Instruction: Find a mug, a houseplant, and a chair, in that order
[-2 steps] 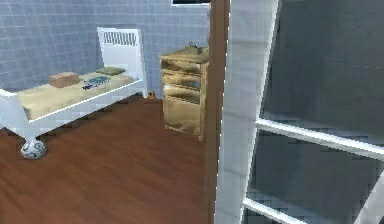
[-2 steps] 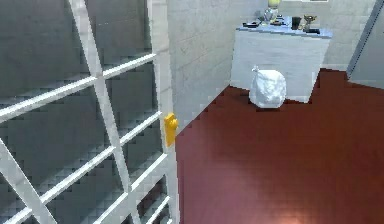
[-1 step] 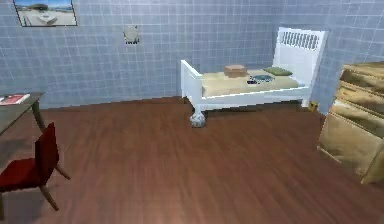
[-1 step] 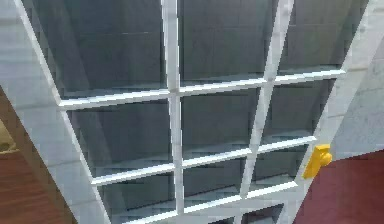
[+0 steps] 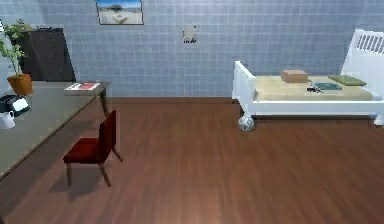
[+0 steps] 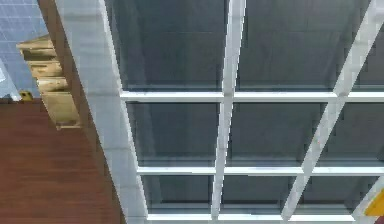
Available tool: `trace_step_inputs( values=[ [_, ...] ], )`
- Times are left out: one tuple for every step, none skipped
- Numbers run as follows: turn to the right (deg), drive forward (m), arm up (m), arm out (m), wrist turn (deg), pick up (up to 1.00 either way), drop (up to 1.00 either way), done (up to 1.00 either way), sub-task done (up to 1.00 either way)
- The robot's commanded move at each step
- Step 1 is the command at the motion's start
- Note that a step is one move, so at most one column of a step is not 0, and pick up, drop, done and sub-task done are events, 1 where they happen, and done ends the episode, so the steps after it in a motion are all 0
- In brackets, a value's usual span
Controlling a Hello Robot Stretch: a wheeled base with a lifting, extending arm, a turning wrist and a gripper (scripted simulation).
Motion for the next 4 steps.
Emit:
trace_step_inputs(
  values=[
    [0.0, 1.0, 0.0, 0.0, 0.0, 0.0, 0.0, 0.0, 0.0],
    [-9.0, 0.0, 0.0, 0.0, 0.0, 0.0, 0.0, 0.0, 0.0],
    [0.0, 0.05, 0.0, 0.0, 0.0, 0.0, 0.0, 0.0, 0.0],
    [-45.0, 0.0, 0.0, 0.0, 0.0, 0.0, 0.0, 0.0, 0.0]
  ],
)
